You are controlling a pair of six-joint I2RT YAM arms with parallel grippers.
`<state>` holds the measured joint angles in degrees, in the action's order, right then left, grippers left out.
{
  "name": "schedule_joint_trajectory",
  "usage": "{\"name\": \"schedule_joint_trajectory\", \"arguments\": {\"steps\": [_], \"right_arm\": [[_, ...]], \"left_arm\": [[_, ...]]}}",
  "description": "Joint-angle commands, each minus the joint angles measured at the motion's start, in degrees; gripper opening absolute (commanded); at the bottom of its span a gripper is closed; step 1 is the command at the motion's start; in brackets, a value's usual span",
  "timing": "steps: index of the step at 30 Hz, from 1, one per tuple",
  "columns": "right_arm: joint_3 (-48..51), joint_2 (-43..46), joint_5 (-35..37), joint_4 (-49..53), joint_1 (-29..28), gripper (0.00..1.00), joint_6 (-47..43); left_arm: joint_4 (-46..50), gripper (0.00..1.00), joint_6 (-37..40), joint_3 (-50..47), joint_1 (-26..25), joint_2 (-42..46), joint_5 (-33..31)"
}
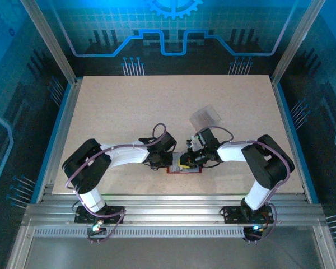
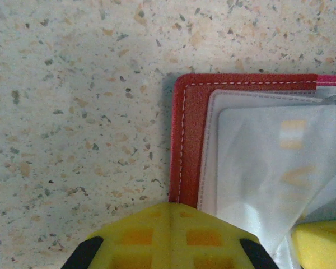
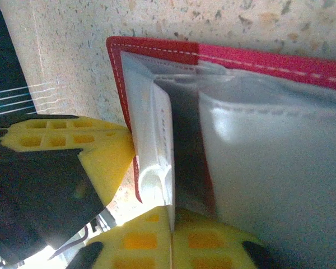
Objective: Put the credit cards into the card holder
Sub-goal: Insert the credit card into the card slot.
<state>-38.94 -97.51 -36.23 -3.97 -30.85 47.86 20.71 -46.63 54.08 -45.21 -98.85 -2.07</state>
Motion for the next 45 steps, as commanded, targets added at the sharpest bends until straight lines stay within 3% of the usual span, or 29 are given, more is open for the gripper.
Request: {"name": "schedule_joint_trajectory", "arguments": {"steps": [1, 7, 12, 23, 30, 45], "right_arm": [[0.0, 0.87, 4.06, 7.12, -1.45, 0.22, -2.0], [-0.74, 4.65, 6.2, 11.83, -1.15, 0.38, -2.98], [-2.25, 5.43, 7.38, 15.05, -1.15, 0.43, -3.86], [-7.01, 3.93, 13.79, 21.87, -3.06, 0.38, -6.11], [-8.76, 2.64, 13.64, 21.19, -5.12, 0.33, -5.61], [-15.58, -2.18, 12.68, 22.14, -5.36, 0.34, -9.07]], "left_arm": [[-3.99, 0.0, -1.35, -2.22, -0.41, -2.81, 3.03], [-4.53, 0.0, -1.84, -2.84, -0.45, -3.01, 3.16], [-4.97, 0.0, -2.1, -3.39, -0.47, -2.93, 3.23], [-5.76, 0.01, -2.36, -4.03, -0.42, -3.04, 3.55], [-6.25, 0.01, -2.5, -4.01, -0.45, -3.35, 3.89], [-6.11, 0.03, -4.96, -8.27, 1.65, 2.74, 2.06]]}}
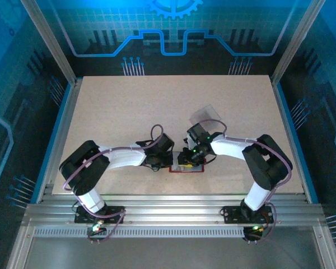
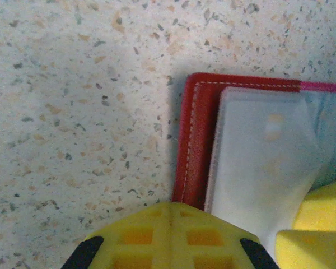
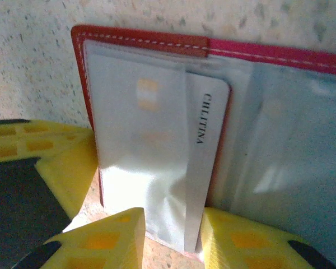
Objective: Put the credit cards into the card holder
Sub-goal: Insert the credit card into the card slot.
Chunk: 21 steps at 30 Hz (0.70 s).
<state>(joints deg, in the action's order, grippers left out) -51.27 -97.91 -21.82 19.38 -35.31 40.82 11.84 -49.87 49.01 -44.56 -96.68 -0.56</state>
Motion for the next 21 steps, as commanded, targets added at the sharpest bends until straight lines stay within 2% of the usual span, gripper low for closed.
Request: {"name": "schedule_joint_trajectory", "arguments": {"steps": [1, 5, 17, 21], "right_arm": [[-3.74, -2.17, -1.86, -1.1, -0.9, 0.34, -2.35], [-5.65, -2.69, -1.91, 0.5, -0.9, 0.35, -3.57], [-8.15, 4.3, 10.9, 13.62, -0.5, 0.49, -8.65], [-12.2, 2.0, 14.98, 16.41, -0.37, 0.42, -12.21]], "left_arm": [[2.66, 0.03, -1.73, -3.53, 1.4, 0.93, 0.63], [3.45, 0.04, -1.05, -3.4, 2.16, 1.33, 0.73], [2.84, 0.04, -0.96, -3.29, 2.29, 0.32, 1.09], [2.75, 0.04, -0.9, -3.18, 2.29, -0.03, 1.47]]}}
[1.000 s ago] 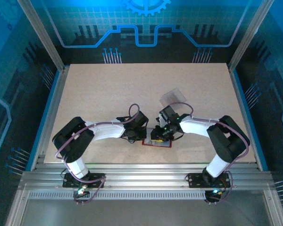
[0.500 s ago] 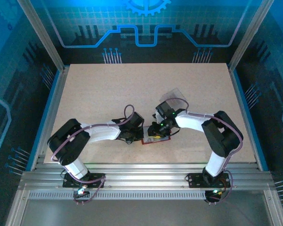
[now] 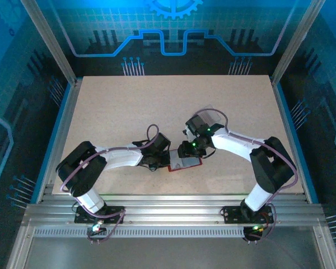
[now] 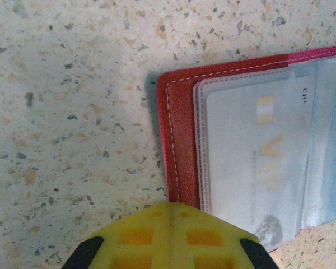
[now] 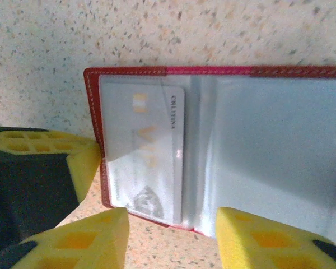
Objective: Put the credit cards into the card holder
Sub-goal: Insert the credit card into the card slot, then flip over the card slot in the card holder.
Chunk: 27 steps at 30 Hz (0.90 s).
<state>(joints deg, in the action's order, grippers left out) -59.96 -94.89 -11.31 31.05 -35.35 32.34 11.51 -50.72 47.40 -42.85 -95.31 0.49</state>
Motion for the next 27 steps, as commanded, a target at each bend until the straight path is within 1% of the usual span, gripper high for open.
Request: {"name": "schedule_joint_trajectory", "arguments": {"steps": [1, 3, 5, 8, 11, 19, 27], "right_arm": [[-4.81, -2.07, 5.85, 5.55, -0.31, 0.38, -4.7], [-7.14, -4.53, 8.24, 7.17, -0.32, 0.31, -6.3], [-8.98, -6.65, 10.13, 8.29, -0.33, 0.26, -7.69], [-11.34, -9.35, 13.58, 10.08, -0.33, 0.23, -8.79], [-12.21, -10.91, 14.85, 10.63, -0.57, 0.23, -9.43], [-12.4, -13.44, 19.42, 11.32, -1.44, 0.28, -9.67], [-11.51, -15.66, 20.28, 10.7, -2.25, 0.3, -9.09]], "left_arm": [[3.0, 0.04, -0.01, -1.6, 0.63, -1.46, 0.46], [2.97, 0.04, 0.0, -1.67, 0.64, -1.39, 0.61], [2.95, 0.04, 0.01, -1.67, 0.62, -1.42, 0.74], [2.96, 0.04, 0.07, -1.78, 0.62, -1.45, 0.74], [2.9, 0.04, 0.04, -1.69, 0.59, -1.54, 0.87], [2.56, 0.04, 0.02, -1.52, 0.6, -1.97, 1.11], [2.38, 0.04, -0.07, -1.54, 0.61, -2.04, 1.18]]}}
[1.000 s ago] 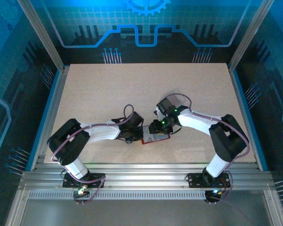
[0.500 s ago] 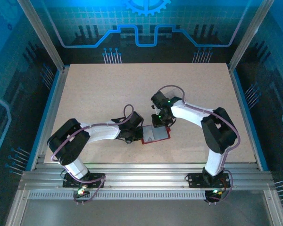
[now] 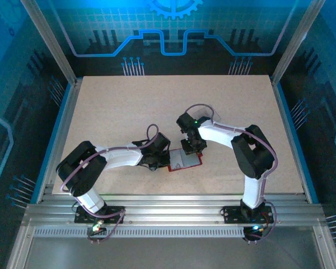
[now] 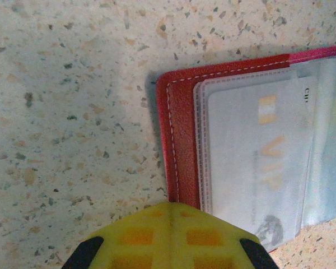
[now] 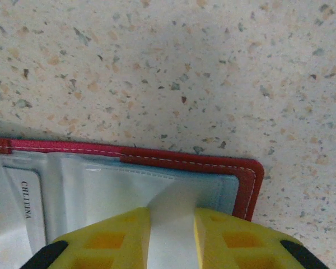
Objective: Put the credit cards into the card holder
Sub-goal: Flip over the card slot in the card holder.
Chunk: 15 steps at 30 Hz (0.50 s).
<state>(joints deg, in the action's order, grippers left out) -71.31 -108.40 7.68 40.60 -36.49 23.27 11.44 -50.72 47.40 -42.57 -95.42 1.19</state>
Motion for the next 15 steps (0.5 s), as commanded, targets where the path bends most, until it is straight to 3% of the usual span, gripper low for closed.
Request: {"name": "schedule_joint_trajectory", "arguments": {"steps": [1, 13, 15], "right_arm": [[-0.02, -2.4, 1.21, 1.07, -1.26, 0.3, 0.11], [0.09, -0.07, 0.34, 0.95, -1.67, 0.0, 0.66], [-0.41, 0.25, -0.1, 1.21, -1.74, 0.0, 0.52]], "left_arm": [[2.44, 0.04, -0.05, -1.52, 0.37, -1.93, 0.57], [1.22, 0.04, -0.09, -1.78, -0.01, -3.48, 1.01], [1.04, 0.04, -0.18, -1.84, -0.09, -3.63, 1.03]]}}
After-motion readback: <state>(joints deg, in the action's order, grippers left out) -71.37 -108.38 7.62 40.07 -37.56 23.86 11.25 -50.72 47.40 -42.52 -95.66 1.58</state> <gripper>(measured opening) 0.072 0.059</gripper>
